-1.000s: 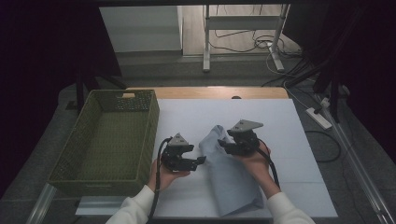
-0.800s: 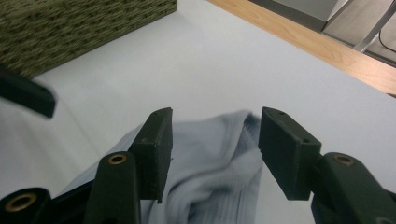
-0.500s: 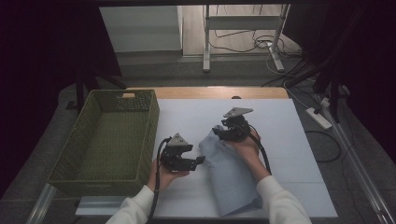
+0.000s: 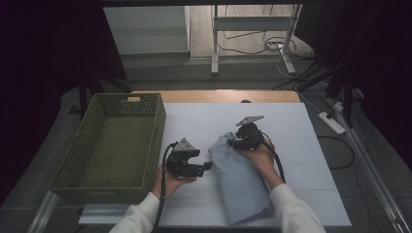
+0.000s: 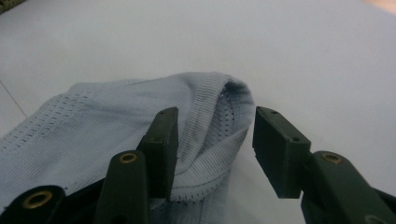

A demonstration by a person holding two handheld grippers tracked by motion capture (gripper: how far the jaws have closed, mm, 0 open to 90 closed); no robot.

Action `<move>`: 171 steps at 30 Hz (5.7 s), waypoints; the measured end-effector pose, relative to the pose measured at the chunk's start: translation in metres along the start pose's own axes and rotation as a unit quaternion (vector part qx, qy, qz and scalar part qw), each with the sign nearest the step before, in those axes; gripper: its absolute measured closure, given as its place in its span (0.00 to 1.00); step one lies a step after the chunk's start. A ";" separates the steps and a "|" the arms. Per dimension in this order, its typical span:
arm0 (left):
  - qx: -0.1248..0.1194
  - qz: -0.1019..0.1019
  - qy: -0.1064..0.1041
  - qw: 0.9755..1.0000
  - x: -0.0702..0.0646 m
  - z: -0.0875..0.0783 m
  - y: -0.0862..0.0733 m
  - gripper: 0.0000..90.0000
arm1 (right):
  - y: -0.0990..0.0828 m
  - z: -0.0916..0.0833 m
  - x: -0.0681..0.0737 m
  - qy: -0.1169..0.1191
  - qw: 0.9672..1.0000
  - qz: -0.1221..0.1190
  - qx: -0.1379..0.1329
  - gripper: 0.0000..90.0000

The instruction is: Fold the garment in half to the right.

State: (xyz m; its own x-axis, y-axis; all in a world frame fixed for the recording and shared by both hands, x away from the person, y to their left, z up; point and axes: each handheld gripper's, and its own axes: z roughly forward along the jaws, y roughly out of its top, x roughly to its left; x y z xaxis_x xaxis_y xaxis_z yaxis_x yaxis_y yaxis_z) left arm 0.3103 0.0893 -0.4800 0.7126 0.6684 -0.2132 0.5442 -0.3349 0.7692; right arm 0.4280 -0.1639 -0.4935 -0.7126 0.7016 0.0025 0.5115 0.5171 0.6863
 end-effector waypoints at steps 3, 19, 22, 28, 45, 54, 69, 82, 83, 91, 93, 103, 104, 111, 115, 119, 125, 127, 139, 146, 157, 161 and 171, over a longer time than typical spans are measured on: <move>0.001 0.001 0.000 1.000 0.000 0.000 0.000 0.33 | -0.003 0.005 -0.003 0.008 1.000 0.003 0.012 0.61; -0.004 -0.003 0.001 1.000 0.001 -0.003 0.001 0.33 | 0.004 -0.002 0.008 0.009 0.995 -0.087 -0.048 0.93; -0.006 -0.004 0.002 1.000 0.002 -0.004 0.001 0.33 | 0.010 -0.004 0.007 0.017 0.994 -0.085 -0.073 0.93; -0.007 -0.006 0.002 1.000 0.003 -0.004 0.001 0.33 | 0.006 0.015 -0.001 0.027 0.997 -0.066 -0.042 0.92; -0.003 -0.005 0.002 1.000 0.003 -0.002 0.000 0.32 | 0.002 -0.005 -0.009 0.015 0.998 0.003 -0.060 0.57; -0.004 -0.005 0.003 1.000 0.003 -0.002 0.001 0.32 | -0.001 -0.020 -0.008 0.025 0.997 0.001 -0.069 0.56; -0.007 -0.007 0.003 1.000 0.003 -0.004 0.001 0.32 | -0.004 -0.034 0.002 0.028 0.997 -0.007 -0.074 0.55; -0.012 -0.009 0.005 1.000 0.004 -0.007 0.001 0.32 | -0.013 -0.059 0.012 0.028 0.997 -0.003 -0.078 0.55; -0.012 -0.010 0.005 1.000 0.005 -0.007 0.001 0.32 | -0.014 -0.060 0.012 0.028 0.997 -0.005 -0.076 0.55; -0.013 -0.010 0.003 1.000 0.006 -0.008 0.001 0.32 | -0.037 -0.081 0.016 0.024 0.997 0.007 -0.068 0.55; -0.013 -0.010 0.003 1.000 0.005 -0.008 0.001 0.32 | -0.045 -0.085 0.018 0.025 0.998 0.006 -0.063 0.55; -0.010 -0.008 0.001 1.000 0.005 -0.006 0.001 0.31 | -0.070 -0.085 0.022 0.028 0.999 0.011 -0.027 0.56; -0.009 -0.008 0.001 1.000 0.005 -0.006 0.001 0.31 | -0.071 -0.083 0.022 0.027 0.999 0.010 -0.021 0.56; -0.009 -0.007 0.002 1.000 0.005 -0.006 0.000 0.31 | -0.079 -0.076 0.020 0.041 0.999 0.014 0.007 0.59; -0.009 -0.008 0.003 1.000 0.005 -0.005 0.000 0.31 | -0.086 -0.075 0.020 0.048 0.999 0.012 0.023 0.66; -0.009 -0.008 0.003 1.000 0.005 -0.005 0.000 0.31 | -0.089 -0.073 0.025 0.042 0.998 -0.005 0.035 0.81; -0.006 -0.007 0.003 1.000 0.005 -0.004 0.000 0.31 | -0.087 -0.076 0.032 0.033 0.998 -0.044 0.041 0.94; -0.006 -0.007 0.004 1.000 0.006 -0.004 0.000 0.31 | -0.085 -0.080 0.034 0.026 0.998 -0.052 0.039 0.94; -0.007 -0.007 0.005 1.000 0.006 -0.006 0.000 0.30 | -0.091 -0.116 0.018 0.008 0.999 -0.031 0.002 0.95; -0.004 -0.007 0.005 1.000 0.006 -0.004 -0.001 0.30 | -0.099 -0.102 0.018 -0.009 0.999 -0.037 0.030 0.94; 0.002 -0.003 0.003 1.000 0.004 -0.002 -0.001 0.30 | -0.100 -0.094 0.017 -0.040 0.997 -0.053 0.043 0.94; 0.001 -0.004 0.003 1.000 0.005 -0.002 -0.001 0.30 | -0.100 -0.095 0.015 -0.043 0.997 -0.050 0.045 0.94; 0.001 -0.004 0.004 1.000 0.005 -0.003 -0.001 0.30 | -0.092 -0.105 0.023 -0.047 0.997 -0.057 0.017 0.66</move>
State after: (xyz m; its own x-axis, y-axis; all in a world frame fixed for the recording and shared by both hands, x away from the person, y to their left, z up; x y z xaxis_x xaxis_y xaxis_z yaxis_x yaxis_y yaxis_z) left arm 0.3121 0.0948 -0.4804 0.7049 0.6761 -0.2144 0.5504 -0.3308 0.7666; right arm 0.3145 -0.2463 -0.4802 -0.7200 0.6790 -0.1434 0.4462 0.6112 0.6537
